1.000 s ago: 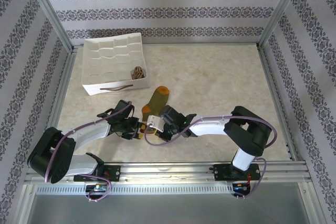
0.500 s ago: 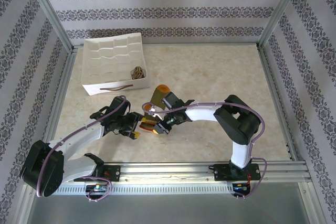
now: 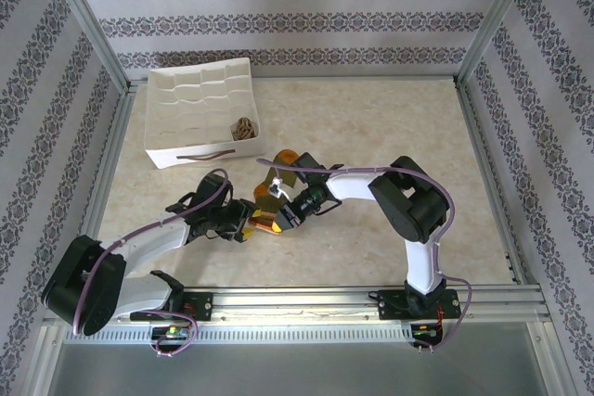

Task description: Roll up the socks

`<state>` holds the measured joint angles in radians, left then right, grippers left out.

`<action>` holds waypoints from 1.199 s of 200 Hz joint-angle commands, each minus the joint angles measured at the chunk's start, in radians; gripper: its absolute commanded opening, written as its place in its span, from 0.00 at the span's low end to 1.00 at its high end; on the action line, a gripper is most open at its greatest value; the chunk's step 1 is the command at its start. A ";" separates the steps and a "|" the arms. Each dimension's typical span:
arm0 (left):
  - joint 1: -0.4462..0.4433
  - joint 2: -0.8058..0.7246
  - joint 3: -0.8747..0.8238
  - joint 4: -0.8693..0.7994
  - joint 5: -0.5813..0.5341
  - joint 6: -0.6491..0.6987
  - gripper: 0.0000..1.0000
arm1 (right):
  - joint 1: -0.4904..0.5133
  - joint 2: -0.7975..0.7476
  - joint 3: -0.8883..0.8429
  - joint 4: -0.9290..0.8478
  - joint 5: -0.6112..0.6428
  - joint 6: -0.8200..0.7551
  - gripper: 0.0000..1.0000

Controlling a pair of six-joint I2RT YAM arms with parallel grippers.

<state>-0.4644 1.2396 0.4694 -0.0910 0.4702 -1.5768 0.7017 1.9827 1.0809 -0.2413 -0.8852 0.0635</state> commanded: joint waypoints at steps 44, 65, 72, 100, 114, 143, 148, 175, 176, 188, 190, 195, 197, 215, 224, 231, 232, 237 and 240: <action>-0.014 0.189 0.024 0.095 -0.026 0.028 0.30 | -0.018 0.059 0.019 -0.083 0.002 0.026 0.00; -0.025 0.191 0.019 0.019 -0.024 -0.005 0.00 | -0.015 0.032 0.014 -0.073 0.014 -0.006 0.03; -0.028 0.182 0.022 -0.026 -0.020 -0.018 0.00 | -0.012 0.011 0.008 -0.065 0.025 -0.028 0.11; -0.029 0.127 0.024 -0.210 -0.019 -0.094 0.00 | 0.035 -0.191 -0.113 0.064 0.209 -0.157 0.39; -0.030 0.108 0.020 -0.242 -0.022 -0.135 0.00 | 0.090 -0.346 -0.243 0.186 0.383 -0.264 0.41; -0.030 0.133 0.036 -0.257 0.000 -0.182 0.00 | 0.229 -0.578 -0.513 0.513 0.687 -0.435 0.65; -0.028 0.142 0.041 -0.256 0.004 -0.182 0.00 | 0.261 -0.586 -0.513 0.503 0.763 -0.463 0.65; -0.025 0.193 0.073 -0.274 0.030 -0.165 0.00 | 0.391 -0.548 -0.483 0.479 1.017 -0.574 0.62; -0.025 0.195 0.074 -0.275 0.031 -0.164 0.00 | 0.395 -0.545 -0.482 0.482 1.021 -0.577 0.62; -0.024 0.205 0.080 -0.285 0.033 -0.159 0.00 | 0.416 -0.507 -0.461 0.498 1.045 -0.600 0.62; -0.024 0.205 0.081 -0.286 0.034 -0.158 0.00 | 0.417 -0.501 -0.456 0.499 1.046 -0.602 0.62; -0.022 0.207 0.082 -0.288 0.034 -0.158 0.00 | 0.422 -0.483 -0.444 0.500 1.046 -0.610 0.61; -0.022 0.207 0.082 -0.290 0.034 -0.157 0.00 | 0.424 -0.476 -0.440 0.500 1.048 -0.613 0.61; -0.015 0.209 0.087 -0.297 0.035 -0.152 0.00 | 0.448 -0.404 -0.397 0.501 1.058 -0.650 0.59; -0.010 0.211 0.089 -0.299 0.036 -0.149 0.00 | 0.457 -0.368 -0.380 0.502 1.079 -0.660 0.57; -0.008 0.210 0.091 -0.300 0.036 -0.146 0.00 | 0.462 -0.340 -0.369 0.506 1.097 -0.667 0.56; -0.007 0.210 0.092 -0.301 0.036 -0.146 0.00 | 0.462 -0.336 -0.368 0.507 1.100 -0.667 0.55; -0.006 0.212 0.094 -0.303 0.036 -0.144 0.00 | 0.464 -0.321 -0.364 0.513 1.112 -0.668 0.54; -0.005 0.212 0.096 -0.304 0.037 -0.143 0.00 | 0.465 -0.313 -0.361 0.517 1.116 -0.669 0.54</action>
<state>-0.4820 1.4158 0.5755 -0.2481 0.5289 -1.7103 1.1500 1.6070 0.6769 0.2337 0.1242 -0.5407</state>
